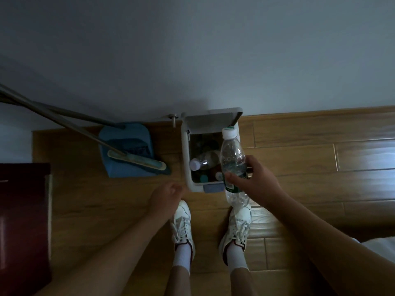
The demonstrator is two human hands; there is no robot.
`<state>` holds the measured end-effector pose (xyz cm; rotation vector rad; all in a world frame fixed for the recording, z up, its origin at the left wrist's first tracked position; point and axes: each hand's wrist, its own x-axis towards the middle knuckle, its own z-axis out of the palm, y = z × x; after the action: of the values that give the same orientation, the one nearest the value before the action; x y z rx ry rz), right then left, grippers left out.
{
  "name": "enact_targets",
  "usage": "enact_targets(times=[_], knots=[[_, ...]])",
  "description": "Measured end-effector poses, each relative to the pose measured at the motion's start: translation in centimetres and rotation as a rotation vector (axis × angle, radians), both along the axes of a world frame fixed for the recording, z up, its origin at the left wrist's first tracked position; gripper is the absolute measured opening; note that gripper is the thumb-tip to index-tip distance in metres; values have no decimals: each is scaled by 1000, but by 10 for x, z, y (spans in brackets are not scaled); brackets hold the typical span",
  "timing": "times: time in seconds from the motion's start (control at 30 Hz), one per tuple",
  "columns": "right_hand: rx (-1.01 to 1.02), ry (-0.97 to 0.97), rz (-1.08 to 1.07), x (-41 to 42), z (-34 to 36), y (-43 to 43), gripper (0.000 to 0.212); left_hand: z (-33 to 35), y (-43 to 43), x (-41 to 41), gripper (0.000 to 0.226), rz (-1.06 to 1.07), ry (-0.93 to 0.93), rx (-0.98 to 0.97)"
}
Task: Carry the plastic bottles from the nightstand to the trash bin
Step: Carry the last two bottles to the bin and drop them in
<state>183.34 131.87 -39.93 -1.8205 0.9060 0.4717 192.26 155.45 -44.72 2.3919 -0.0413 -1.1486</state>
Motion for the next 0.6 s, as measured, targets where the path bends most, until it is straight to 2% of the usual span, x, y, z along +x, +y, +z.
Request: enact_targets(times=[0.1,0.17,0.37,0.6], knots=[[-114,-44,31,15,6,4,53,3,38,3,22,-114,40,147],[-177,-68,55,27,7,8,59,2,60,7,27,-110,78,186],[-207,-126,114,71,-10,14,66,-3,89,27,22,-58,84,174],[-259,-187,162,86,-70,26,69,-39,90,41,26,-33,52,111]])
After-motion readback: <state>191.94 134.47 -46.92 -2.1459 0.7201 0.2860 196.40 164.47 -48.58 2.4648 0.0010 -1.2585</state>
